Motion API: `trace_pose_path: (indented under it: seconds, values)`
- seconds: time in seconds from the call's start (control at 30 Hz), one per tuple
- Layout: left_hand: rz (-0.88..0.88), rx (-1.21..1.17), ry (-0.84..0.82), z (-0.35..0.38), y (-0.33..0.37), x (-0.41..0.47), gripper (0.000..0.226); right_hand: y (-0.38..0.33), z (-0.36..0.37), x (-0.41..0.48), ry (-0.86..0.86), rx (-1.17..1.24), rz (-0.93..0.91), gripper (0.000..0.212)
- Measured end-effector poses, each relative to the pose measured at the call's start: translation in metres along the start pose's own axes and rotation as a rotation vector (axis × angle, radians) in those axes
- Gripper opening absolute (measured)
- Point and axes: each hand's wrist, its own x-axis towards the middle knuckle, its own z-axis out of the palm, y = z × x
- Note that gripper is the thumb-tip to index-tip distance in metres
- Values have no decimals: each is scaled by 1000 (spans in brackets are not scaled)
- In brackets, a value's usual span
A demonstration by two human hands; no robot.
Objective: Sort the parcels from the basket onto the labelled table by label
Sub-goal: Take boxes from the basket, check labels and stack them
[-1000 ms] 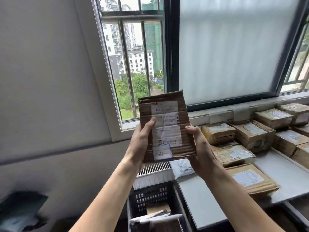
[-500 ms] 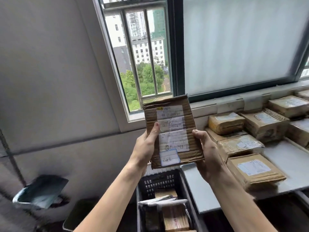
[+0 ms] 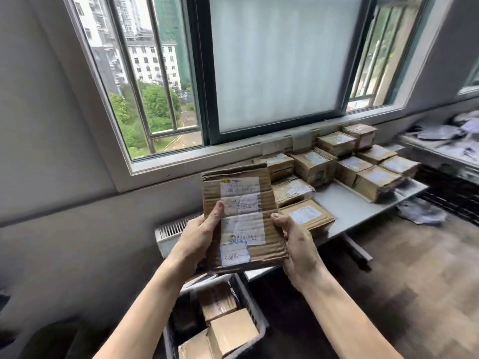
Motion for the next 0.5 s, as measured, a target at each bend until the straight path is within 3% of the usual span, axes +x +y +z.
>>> trace_pose_path:
  seconds: [0.13, 0.3, 0.5]
  values:
    - [-59, -46, -82, 21, -18, -13, 63, -2, -23, -30, 71, -32, 6, 33]
    - [-36, -21, -121, 58, -25, -15, 57, -10, -62, -43, 104, -16, -18, 32]
    - [-7, 72, -140, 116, -20, 7, 60, -31, -123, -25, 67, 33, -54, 32]
